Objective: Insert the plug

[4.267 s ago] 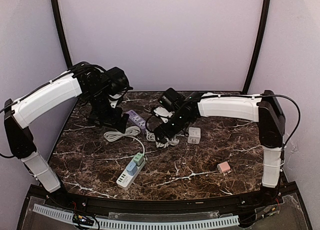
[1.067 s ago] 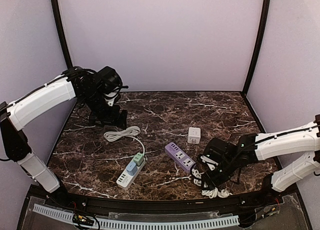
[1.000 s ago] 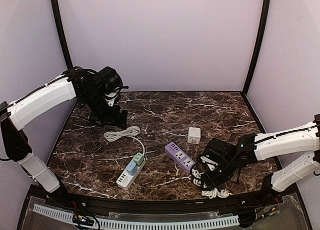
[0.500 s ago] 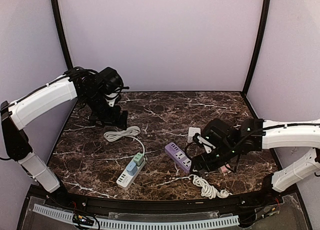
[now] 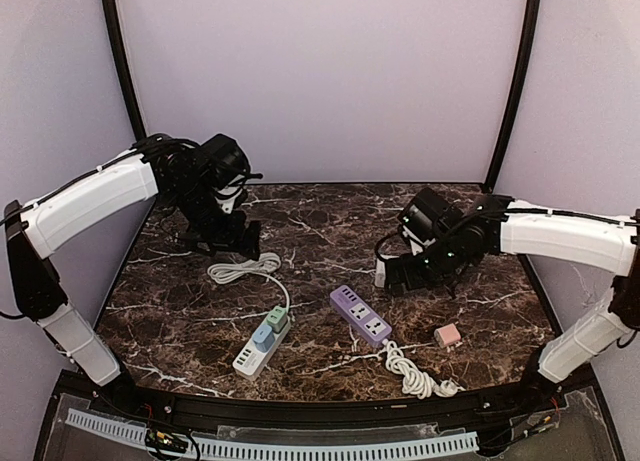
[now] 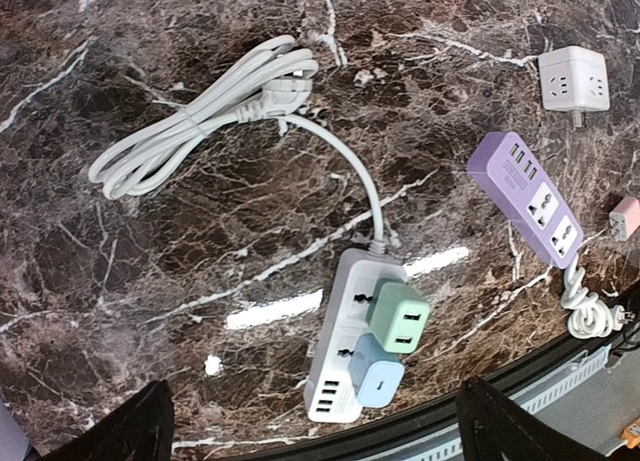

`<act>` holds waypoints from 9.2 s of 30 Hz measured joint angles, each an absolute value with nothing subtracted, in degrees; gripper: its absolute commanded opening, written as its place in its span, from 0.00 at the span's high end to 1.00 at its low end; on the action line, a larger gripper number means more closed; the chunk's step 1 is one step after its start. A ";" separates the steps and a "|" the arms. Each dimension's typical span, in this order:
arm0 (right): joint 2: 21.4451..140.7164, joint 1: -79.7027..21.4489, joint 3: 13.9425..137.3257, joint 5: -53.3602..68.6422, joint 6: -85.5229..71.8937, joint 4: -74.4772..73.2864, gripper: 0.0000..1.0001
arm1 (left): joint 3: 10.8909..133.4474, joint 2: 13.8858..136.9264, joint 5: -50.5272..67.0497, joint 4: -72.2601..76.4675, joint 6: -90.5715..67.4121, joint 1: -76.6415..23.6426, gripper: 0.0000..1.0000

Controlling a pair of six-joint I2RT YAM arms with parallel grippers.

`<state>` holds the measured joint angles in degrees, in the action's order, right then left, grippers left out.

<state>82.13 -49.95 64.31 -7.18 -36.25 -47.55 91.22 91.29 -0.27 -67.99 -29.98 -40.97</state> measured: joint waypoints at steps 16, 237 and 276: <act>77.71 -34.17 63.70 -4.45 -36.21 -49.17 0.05 | 112.99 111.39 2.59 -64.25 -34.17 -47.35 0.06; 69.04 -31.86 67.46 55.96 -42.74 -41.06 0.55 | 81.78 96.33 5.52 -0.32 15.70 -68.29 0.99; 73.19 -31.51 71.81 51.00 -34.54 -47.57 1.00 | 81.69 95.98 4.78 -2.72 15.88 -67.40 0.01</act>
